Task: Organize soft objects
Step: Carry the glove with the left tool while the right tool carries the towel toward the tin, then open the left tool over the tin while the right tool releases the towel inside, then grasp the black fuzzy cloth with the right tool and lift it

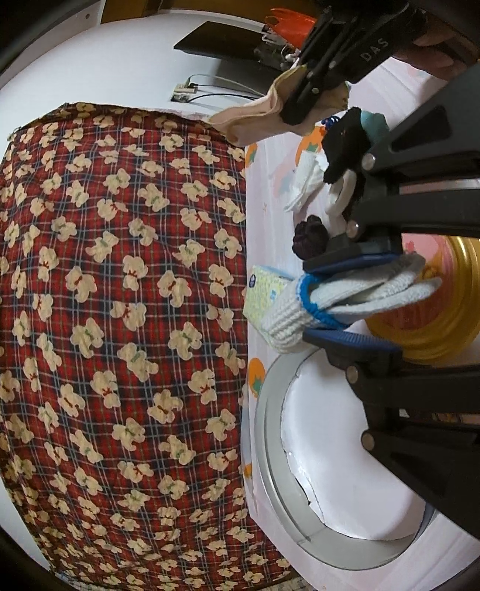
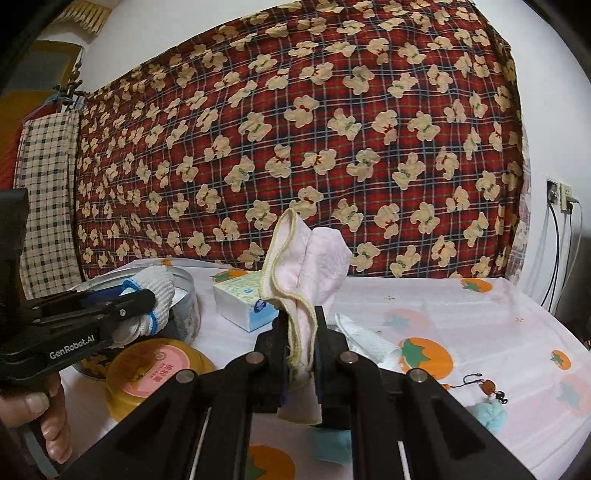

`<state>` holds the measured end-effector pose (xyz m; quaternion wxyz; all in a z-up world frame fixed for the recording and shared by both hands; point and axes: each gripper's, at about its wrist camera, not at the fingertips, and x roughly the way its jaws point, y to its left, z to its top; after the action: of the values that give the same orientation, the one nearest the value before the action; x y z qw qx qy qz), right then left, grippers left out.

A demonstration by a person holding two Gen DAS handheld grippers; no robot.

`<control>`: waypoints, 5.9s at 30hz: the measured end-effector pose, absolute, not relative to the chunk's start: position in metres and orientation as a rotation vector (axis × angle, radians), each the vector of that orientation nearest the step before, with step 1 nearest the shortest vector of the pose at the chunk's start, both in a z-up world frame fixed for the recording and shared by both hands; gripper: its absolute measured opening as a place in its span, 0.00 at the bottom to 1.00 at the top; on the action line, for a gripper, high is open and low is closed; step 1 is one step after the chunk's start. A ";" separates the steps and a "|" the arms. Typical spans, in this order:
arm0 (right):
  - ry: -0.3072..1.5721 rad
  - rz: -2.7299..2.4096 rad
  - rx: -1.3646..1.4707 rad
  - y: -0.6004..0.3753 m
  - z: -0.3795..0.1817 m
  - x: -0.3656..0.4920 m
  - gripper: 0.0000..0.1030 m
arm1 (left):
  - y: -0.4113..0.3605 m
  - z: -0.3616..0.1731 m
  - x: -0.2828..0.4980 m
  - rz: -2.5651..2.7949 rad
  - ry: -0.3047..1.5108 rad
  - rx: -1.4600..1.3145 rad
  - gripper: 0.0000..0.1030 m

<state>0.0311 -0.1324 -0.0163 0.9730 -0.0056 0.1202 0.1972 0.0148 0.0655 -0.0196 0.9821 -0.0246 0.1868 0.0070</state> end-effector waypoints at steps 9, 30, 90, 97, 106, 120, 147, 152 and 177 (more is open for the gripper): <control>0.243 0.433 -0.026 -0.115 -0.016 0.032 0.11 | 0.079 -0.024 0.018 0.034 0.392 -0.059 0.28; 0.251 0.493 -0.070 -0.076 -0.016 0.029 0.11 | 0.099 -0.027 0.020 0.059 0.388 -0.069 0.28; 0.362 0.671 -0.139 0.029 -0.002 0.048 0.11 | 0.172 -0.032 0.029 0.141 0.489 -0.099 0.28; 0.464 0.709 -0.173 0.060 0.011 0.071 0.11 | 0.188 -0.019 0.038 0.115 0.577 -0.084 0.28; 0.705 0.758 -0.132 0.093 0.000 0.124 0.11 | 0.228 -0.008 0.065 0.111 0.712 -0.098 0.28; 0.724 0.738 -0.119 0.094 -0.002 0.131 0.54 | 0.251 -0.019 0.077 0.236 0.770 -0.062 0.87; 0.598 0.379 0.074 -0.180 -0.032 0.093 0.59 | 0.113 -0.017 0.033 0.034 0.594 -0.056 0.91; 0.641 0.350 0.069 -0.196 -0.046 0.093 0.59 | 0.100 -0.017 0.033 0.016 0.593 -0.059 0.91; 0.821 0.414 0.017 -0.172 -0.076 0.119 0.61 | 0.053 -0.027 0.040 -0.054 0.624 -0.007 0.91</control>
<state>0.1191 -0.1721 -0.0755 0.8960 0.0084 0.3964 0.2000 0.0402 0.0529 -0.0275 0.9514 -0.0036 0.3068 -0.0267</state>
